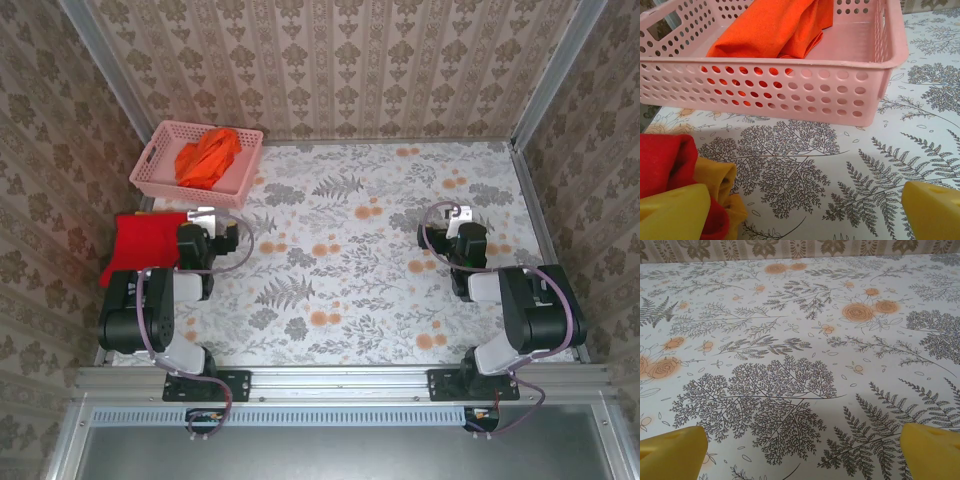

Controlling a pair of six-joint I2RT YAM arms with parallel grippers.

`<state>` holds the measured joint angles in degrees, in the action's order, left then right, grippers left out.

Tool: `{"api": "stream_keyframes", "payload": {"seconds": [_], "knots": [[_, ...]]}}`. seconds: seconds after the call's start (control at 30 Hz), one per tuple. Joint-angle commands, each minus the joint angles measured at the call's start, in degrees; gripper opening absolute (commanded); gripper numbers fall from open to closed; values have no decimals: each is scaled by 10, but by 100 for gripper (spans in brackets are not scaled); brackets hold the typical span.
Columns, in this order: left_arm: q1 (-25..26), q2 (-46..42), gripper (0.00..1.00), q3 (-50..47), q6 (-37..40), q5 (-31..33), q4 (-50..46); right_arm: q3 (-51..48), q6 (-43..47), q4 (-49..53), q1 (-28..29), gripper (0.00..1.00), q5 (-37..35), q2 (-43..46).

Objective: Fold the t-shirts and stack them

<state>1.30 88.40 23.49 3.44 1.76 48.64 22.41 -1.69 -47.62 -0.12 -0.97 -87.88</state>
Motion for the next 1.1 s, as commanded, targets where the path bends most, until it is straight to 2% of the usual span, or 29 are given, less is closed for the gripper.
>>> {"api": "stream_keyframes", "payload": {"seconds": [0.0, 0.83, 0.97, 1.07], "knots": [[-2, -4, 100, -2, -6, 0, -1, 9, -5, -17, -1, 100, 11, 1], [-1, -6, 100, -7, -4, -2, 7, 7, -5, -19, -1, 100, 11, 1], [8, -40, 100, -22, 1, 11, 11, 6, -2, -4, -1, 100, 13, 23], [19, -101, 100, -24, 8, 28, -40, 14, 0, 53, 1, 100, 18, 71]]}}
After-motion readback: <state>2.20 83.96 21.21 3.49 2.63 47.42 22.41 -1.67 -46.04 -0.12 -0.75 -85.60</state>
